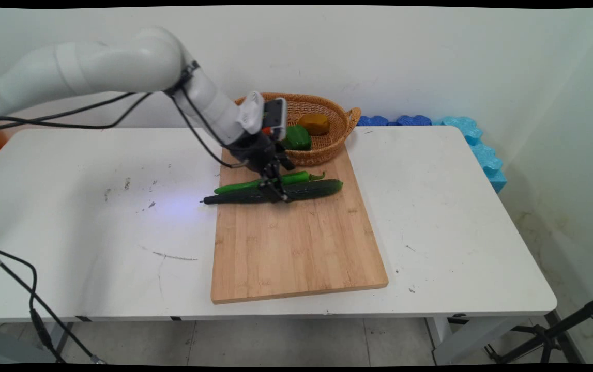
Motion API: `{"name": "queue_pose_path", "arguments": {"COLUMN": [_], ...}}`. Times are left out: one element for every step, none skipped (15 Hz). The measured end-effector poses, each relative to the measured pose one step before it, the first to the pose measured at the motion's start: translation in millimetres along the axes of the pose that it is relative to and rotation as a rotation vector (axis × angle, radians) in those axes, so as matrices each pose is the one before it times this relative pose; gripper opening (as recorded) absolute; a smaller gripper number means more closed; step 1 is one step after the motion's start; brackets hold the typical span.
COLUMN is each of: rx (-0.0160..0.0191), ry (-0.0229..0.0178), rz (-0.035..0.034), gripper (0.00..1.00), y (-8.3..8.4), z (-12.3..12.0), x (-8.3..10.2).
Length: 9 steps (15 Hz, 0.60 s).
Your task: Pick up the cucumber from the cutting board
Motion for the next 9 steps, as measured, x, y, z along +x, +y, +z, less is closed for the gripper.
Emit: {"name": "queue_pose_path", "arguments": {"rx": [0.00136,0.00050,-0.00015,0.00027,-0.00044,-0.00077,-0.00081,-0.00119,-0.00103], "ry": [0.00188,0.00190,0.00083,0.00096,0.00046,0.00051,-0.00022,-0.00059,-0.00043], "rz": [-0.00076,-0.00135,-0.00121,-0.00308,-0.00161,-0.00277,-0.00360,-0.00367,-0.00364], "gripper": [1.00,1.00,1.00,1.00,1.00,1.00,1.00,1.00,1.00], "y": [-1.48,-1.17,-0.58,-0.81,-0.40,-0.59,-0.61,-0.42,-0.42], "z": [8.99,7.25,4.64,6.19,4.09,5.71,6.02,5.26,4.67], "x": [5.21,4.18,2.48,3.00,2.09,3.02,2.72,2.20,1.91]}}
